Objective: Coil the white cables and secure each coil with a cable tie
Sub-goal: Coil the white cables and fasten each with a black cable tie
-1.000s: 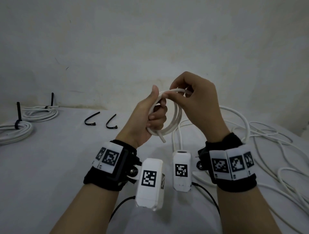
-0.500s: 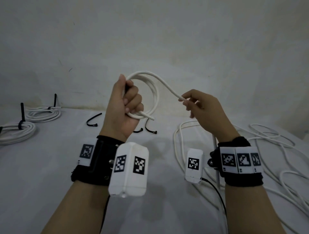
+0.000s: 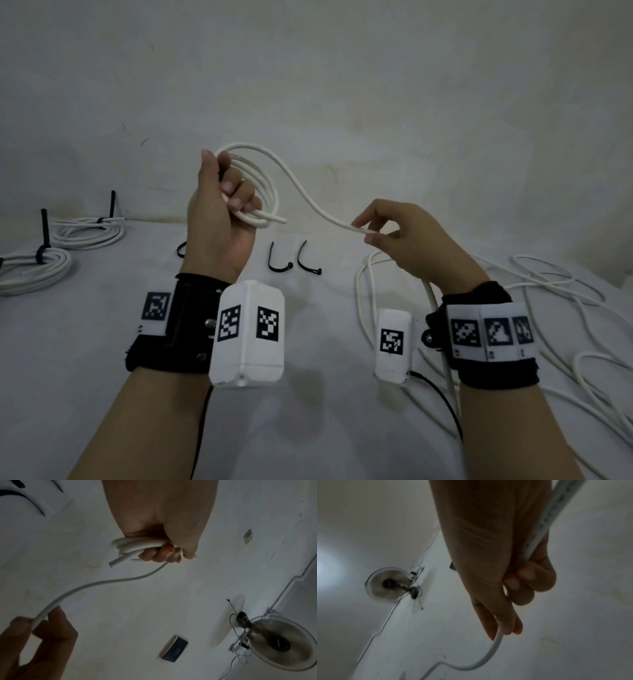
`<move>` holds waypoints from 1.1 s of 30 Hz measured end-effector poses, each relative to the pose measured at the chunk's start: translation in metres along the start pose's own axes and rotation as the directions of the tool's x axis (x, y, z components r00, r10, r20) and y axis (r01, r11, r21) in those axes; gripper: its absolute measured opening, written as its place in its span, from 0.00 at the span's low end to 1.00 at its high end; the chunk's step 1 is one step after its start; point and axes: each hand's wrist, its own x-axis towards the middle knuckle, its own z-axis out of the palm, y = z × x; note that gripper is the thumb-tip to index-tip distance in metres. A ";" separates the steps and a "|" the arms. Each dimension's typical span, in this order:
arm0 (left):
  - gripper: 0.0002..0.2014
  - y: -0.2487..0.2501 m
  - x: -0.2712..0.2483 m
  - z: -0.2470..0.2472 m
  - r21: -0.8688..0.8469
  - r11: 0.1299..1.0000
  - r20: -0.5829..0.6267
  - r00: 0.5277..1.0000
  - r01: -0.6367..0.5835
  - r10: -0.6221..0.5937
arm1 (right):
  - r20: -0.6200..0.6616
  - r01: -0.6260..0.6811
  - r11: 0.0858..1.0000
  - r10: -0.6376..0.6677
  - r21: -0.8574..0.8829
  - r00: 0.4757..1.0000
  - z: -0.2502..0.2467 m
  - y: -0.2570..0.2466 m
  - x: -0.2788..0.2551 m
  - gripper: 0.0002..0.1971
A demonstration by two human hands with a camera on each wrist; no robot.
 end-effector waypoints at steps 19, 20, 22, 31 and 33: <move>0.14 -0.026 -0.030 0.023 0.763 0.645 0.301 0.901 -0.030 -0.314 | 0.033 0.319 0.948 -0.318 -0.007 0.947 -0.019 -0.075 -0.027 0.09; 0.14 -0.025 -0.032 0.025 0.755 0.655 0.311 0.889 -0.017 -0.335 | -0.034 0.335 0.942 -0.335 -0.005 0.941 -0.019 -0.072 -0.026 0.11; 0.17 -0.022 -0.035 0.029 0.732 0.678 0.315 0.853 0.060 -0.416 | -0.133 0.357 0.934 -0.356 -0.018 0.925 -0.016 -0.067 -0.023 0.15; 0.06 -0.018 -0.031 0.018 0.701 0.713 0.414 0.804 0.019 -0.428 | -0.083 0.236 0.971 -0.232 0.045 0.969 -0.007 -0.048 -0.015 0.04; 0.05 -0.018 -0.029 0.016 0.698 0.716 0.392 0.836 0.002 -0.384 | 0.017 0.168 0.986 -0.168 0.004 0.986 -0.007 -0.045 -0.016 0.06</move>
